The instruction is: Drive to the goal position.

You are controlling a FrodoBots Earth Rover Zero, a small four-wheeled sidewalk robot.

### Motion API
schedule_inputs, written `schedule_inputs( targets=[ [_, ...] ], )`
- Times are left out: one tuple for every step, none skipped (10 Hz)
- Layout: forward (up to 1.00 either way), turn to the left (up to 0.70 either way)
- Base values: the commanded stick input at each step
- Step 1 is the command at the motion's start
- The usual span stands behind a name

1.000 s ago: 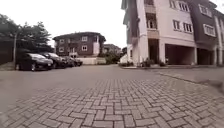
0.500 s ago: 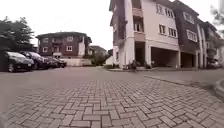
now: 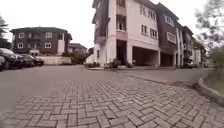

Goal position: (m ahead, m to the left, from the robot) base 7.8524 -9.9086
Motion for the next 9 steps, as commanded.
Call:
schedule_inputs(
  targets=[
    [0.70,0.00],
    [0.70,0.00],
    [0.70,0.00],
    [0.70,0.00],
    [0.70,0.00],
    [0.70,0.00],
    [0.70,0.00],
    [0.70,0.00],
    [0.70,-0.21]
  ],
)
